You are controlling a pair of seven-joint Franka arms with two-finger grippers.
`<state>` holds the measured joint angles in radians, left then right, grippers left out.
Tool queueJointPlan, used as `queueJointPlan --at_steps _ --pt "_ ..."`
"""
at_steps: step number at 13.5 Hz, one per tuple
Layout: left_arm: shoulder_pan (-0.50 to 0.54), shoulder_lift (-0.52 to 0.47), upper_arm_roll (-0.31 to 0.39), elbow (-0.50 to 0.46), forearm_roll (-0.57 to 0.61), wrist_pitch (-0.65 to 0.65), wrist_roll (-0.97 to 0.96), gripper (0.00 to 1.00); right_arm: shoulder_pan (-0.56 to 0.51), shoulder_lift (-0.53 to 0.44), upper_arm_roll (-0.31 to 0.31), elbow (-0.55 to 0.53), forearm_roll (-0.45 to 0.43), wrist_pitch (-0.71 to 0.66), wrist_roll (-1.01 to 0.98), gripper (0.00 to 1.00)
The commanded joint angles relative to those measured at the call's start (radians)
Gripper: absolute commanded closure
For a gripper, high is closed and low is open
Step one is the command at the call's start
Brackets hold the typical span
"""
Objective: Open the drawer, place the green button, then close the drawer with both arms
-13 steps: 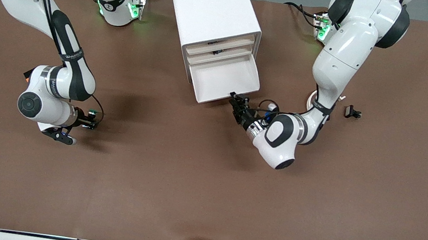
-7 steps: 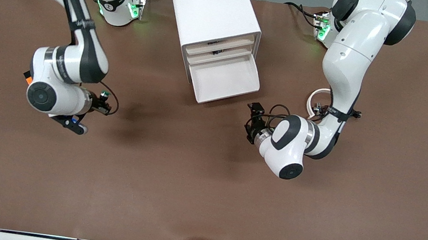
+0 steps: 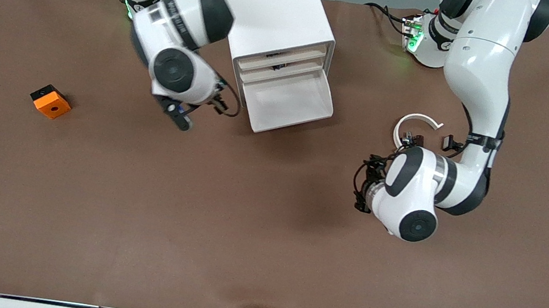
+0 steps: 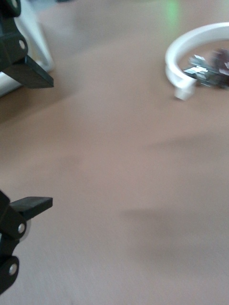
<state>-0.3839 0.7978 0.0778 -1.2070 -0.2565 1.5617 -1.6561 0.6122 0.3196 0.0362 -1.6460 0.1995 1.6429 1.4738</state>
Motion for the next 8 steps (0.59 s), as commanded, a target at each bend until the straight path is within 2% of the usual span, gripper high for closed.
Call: queueJointPlan --at_steps 1,2,5,7,8 --pt "-0.010 -0.040 0.028 -0.017 0.148 0.063 0.149 0.00 0.095 0.068 -0.013 0.037 0.021 0.105 0.239 0.88" --pt "-0.009 -0.040 0.025 -0.017 0.204 0.073 0.238 0.00 0.124 0.096 -0.013 0.037 0.021 0.159 0.296 0.88" --pt "0.012 -0.092 0.022 -0.040 0.229 0.154 0.531 0.00 0.179 0.170 -0.013 0.037 0.021 0.257 0.379 0.89" --pt "0.022 -0.191 0.014 -0.168 0.223 0.251 0.707 0.00 0.201 0.199 -0.013 0.037 0.021 0.290 0.410 0.89" --pt "0.019 -0.253 0.013 -0.271 0.224 0.333 0.745 0.00 0.210 0.208 -0.013 0.037 0.021 0.302 0.414 0.88"
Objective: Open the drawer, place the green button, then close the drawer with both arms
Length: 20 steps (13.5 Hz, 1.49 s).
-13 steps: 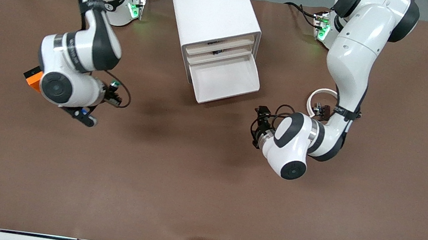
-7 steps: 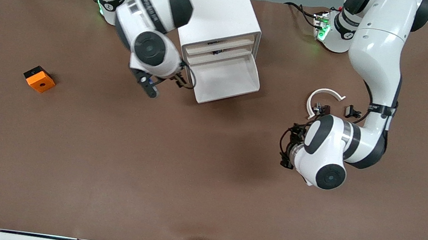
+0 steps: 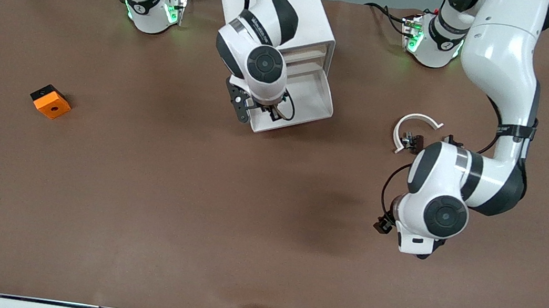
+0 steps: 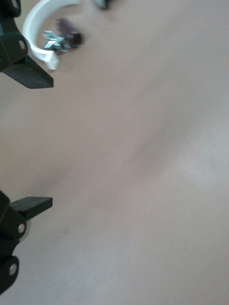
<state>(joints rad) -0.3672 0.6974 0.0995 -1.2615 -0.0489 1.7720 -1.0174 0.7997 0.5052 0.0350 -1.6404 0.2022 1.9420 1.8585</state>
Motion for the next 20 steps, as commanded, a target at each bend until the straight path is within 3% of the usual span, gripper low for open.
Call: queueJointPlan --at_steps 1,3,8,9,10,11,12,17,20 --pt "-0.006 -0.204 -0.014 -0.311 0.017 0.212 0.128 0.00 0.036 0.035 -0.012 0.033 0.016 0.008 0.030 0.88" --pt "0.005 -0.272 -0.064 -0.461 0.017 0.340 0.164 0.00 0.047 0.042 -0.012 0.034 0.014 0.008 0.031 0.86" --pt "-0.006 -0.289 -0.200 -0.559 0.059 0.374 0.198 0.00 0.065 0.050 -0.014 0.036 0.014 0.032 0.031 0.73" --pt "-0.006 -0.291 -0.234 -0.585 0.070 0.398 0.198 0.00 0.065 0.055 -0.014 0.034 0.014 0.035 0.031 0.57" --pt "-0.006 -0.295 -0.251 -0.607 0.070 0.426 0.197 0.00 0.067 0.058 -0.014 0.034 0.011 0.035 0.031 0.27" --pt "-0.006 -0.294 -0.268 -0.637 0.070 0.460 0.195 0.00 0.067 0.059 -0.014 0.034 0.011 0.035 0.033 0.06" --pt "-0.004 -0.292 -0.291 -0.666 0.067 0.490 0.188 0.00 0.067 0.058 -0.014 0.034 0.010 0.032 0.031 0.00" --pt "-0.006 -0.270 -0.368 -0.757 0.055 0.578 0.151 0.00 0.056 0.044 -0.014 0.069 0.013 0.017 0.028 0.00" --pt "-0.007 -0.242 -0.432 -0.765 0.054 0.578 0.056 0.00 0.046 -0.037 -0.023 0.100 0.011 -0.086 0.015 0.00"
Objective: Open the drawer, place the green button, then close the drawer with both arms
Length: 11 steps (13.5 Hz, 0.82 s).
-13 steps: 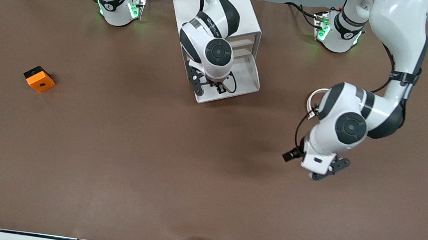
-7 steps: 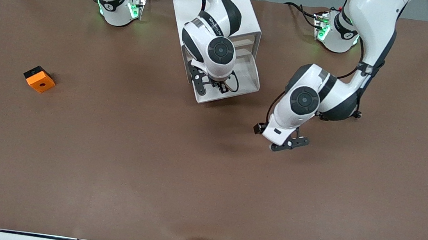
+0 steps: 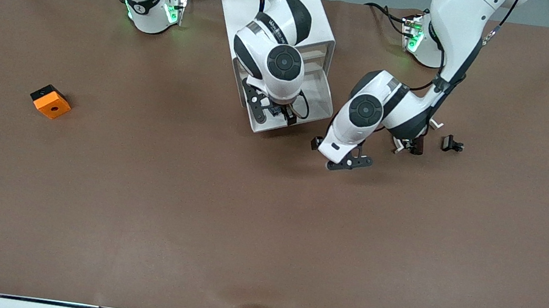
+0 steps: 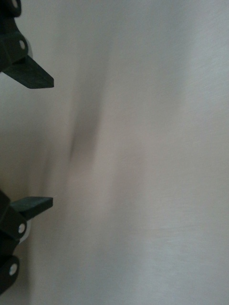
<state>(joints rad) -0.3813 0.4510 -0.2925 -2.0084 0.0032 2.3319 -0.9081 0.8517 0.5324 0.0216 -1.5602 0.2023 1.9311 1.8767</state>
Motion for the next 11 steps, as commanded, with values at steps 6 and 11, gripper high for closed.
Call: queueJointPlan --at_steps 6,11 --pt "0.004 0.020 -0.155 -0.050 0.001 0.014 -0.192 0.00 -0.146 -0.291 -0.012 0.046 0.008 -0.364 -0.281 0.00" --pt "-0.020 0.041 -0.249 -0.064 0.001 -0.003 -0.304 0.00 -0.389 -0.403 -0.012 0.042 0.006 -0.516 -0.690 0.00"
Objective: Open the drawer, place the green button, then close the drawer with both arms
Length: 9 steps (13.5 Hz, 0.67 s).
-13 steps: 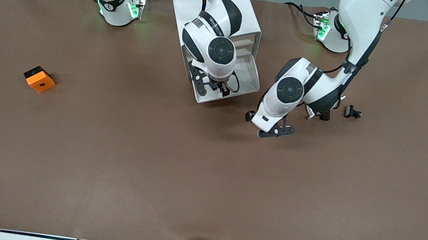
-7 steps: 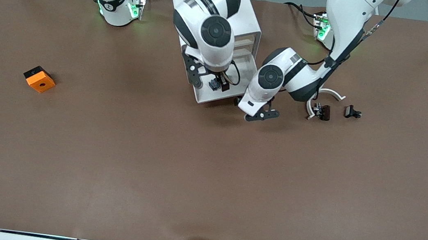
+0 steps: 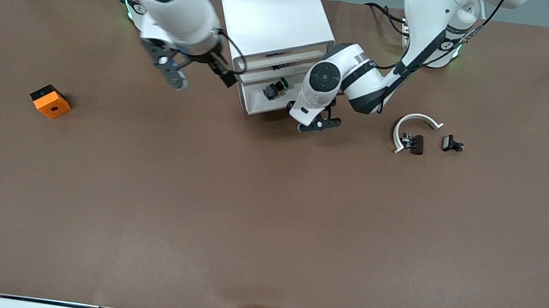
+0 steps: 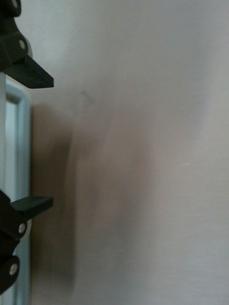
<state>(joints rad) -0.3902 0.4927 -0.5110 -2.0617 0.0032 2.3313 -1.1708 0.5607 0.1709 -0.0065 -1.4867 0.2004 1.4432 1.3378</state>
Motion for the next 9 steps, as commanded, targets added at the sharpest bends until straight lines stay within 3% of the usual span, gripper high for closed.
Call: queueJointPlan --at_steps 1,5,9 --pt "-0.021 0.000 -0.038 -0.017 0.001 -0.003 -0.050 0.00 -0.163 -0.057 0.016 -0.033 0.008 -0.056 -0.260 0.00" --pt "-0.070 0.012 -0.055 -0.023 0.001 -0.003 -0.084 0.00 -0.344 -0.093 0.016 -0.062 0.005 -0.129 -0.541 0.00" --pt "-0.053 0.004 -0.050 -0.009 0.003 -0.004 -0.086 0.00 -0.456 -0.114 0.016 -0.104 -0.076 -0.116 -0.834 0.00"
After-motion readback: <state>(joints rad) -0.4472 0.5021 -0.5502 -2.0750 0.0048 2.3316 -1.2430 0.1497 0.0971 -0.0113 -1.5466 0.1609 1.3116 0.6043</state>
